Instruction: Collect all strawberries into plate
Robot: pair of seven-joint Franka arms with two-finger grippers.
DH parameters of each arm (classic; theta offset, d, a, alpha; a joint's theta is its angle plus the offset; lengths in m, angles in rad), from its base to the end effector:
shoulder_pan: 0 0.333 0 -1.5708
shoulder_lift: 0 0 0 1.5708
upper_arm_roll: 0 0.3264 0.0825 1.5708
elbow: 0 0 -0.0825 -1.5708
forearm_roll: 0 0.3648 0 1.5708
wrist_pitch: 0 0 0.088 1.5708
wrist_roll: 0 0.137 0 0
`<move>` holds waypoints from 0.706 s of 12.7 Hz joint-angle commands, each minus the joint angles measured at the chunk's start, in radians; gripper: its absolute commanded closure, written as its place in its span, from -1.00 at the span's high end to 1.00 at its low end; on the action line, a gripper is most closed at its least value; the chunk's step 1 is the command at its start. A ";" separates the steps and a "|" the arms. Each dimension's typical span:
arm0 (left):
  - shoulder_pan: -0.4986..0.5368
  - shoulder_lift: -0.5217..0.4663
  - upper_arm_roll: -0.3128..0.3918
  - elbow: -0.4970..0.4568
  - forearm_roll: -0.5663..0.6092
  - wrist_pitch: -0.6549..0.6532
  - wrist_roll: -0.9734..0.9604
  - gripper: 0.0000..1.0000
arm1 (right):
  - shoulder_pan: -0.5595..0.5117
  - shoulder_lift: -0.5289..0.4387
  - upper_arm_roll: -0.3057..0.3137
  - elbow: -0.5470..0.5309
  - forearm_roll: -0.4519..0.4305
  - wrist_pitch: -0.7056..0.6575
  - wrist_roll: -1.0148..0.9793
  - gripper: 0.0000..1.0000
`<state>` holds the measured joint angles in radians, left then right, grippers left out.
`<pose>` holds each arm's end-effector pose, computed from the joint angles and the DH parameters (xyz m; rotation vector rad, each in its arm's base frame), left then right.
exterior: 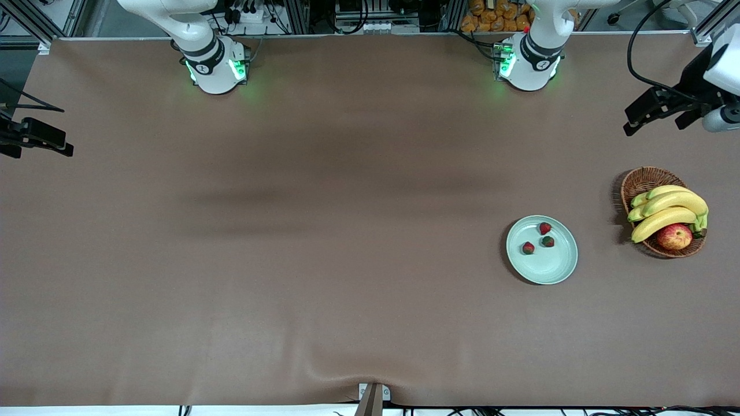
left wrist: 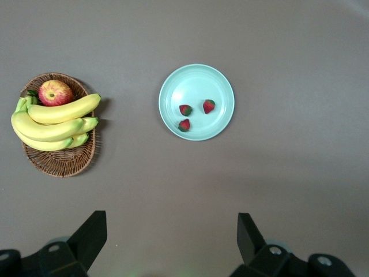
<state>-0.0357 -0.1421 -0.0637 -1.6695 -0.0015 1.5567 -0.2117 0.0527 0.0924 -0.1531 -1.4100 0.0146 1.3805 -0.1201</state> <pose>0.4857 -0.0510 0.6315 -3.1333 -0.1769 -0.0468 0.5389 -0.0478 0.6115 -3.1221 -0.0334 0.1877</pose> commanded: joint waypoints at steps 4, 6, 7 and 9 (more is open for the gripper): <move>-0.018 0.052 0.018 0.082 -0.020 -0.072 0.012 1.00 | 0.006 -0.008 0.001 0.000 -0.021 0.000 0.008 1.00; -0.020 0.062 0.030 0.091 -0.021 -0.076 0.009 1.00 | 0.003 -0.010 0.001 -0.001 -0.021 0.000 0.008 1.00; -0.018 0.073 0.031 0.109 -0.021 -0.096 0.009 1.00 | 0.004 -0.010 0.001 0.000 -0.021 0.000 0.008 1.00; -0.020 0.084 0.033 0.134 -0.020 -0.116 0.009 1.00 | 0.004 -0.008 0.001 0.000 -0.021 0.000 0.008 1.00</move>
<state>-0.0517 -0.0846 -0.0376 -1.5927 -0.0015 1.4811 -0.2117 0.0528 0.0924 -0.1530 -1.4100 0.0146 1.3805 -0.1201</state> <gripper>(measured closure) 0.000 0.000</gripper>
